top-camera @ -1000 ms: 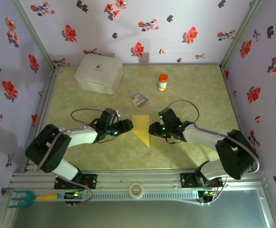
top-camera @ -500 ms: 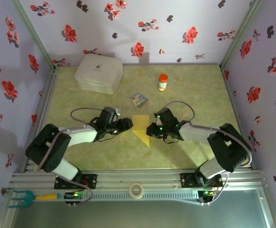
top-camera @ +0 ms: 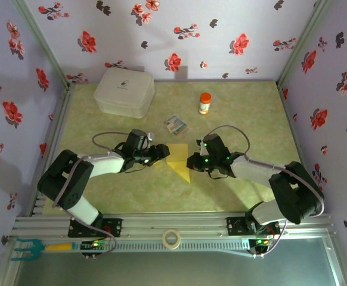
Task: Fold a paper plane with a square sheet of paper (pick it up from the middle)
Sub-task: Fourth fold the wing at the center of the table.
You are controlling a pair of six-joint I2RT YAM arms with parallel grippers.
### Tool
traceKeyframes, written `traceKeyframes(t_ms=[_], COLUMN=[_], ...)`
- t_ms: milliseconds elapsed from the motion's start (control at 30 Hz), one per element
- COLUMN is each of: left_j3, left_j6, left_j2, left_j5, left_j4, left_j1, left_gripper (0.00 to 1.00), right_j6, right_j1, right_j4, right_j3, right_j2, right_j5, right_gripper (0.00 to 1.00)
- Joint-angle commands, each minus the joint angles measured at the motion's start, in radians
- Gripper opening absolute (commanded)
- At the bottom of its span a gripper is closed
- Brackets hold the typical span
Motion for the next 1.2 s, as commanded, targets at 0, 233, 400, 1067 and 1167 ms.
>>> traceKeyframes(t_ms=[0,233,400,1067,1167], left_j3=[0.040,0.080,0.093,0.010,-0.021], left_j6=[-0.028,-0.067,-0.078,-0.155,-0.173], left_j2=[0.045,0.127,0.157,0.127,0.081], left_j5=[0.043,0.086,0.107,0.024,-0.055], left_j4=[0.018,0.074,0.093,0.240,0.238], left_j1=[0.010,0.010,0.009,-0.011,-0.033], left_gripper=[0.64,0.59,0.48,0.00,0.00], right_j6=[-0.016,0.007,0.012,-0.058,-0.078], right_j1=[-0.015,-0.029,-0.038,-0.047,-0.046], right_j4=[0.025,0.080,0.093,-0.137,-0.190], right_j3=[-0.030,-0.070,-0.084,-0.036,-0.041], right_j2=[-0.035,-0.059,-0.065,-0.151,-0.222], right_j5=[-0.029,-0.044,-0.048,0.127,0.232], right_gripper=[0.07,0.07,0.07,0.34,0.40])
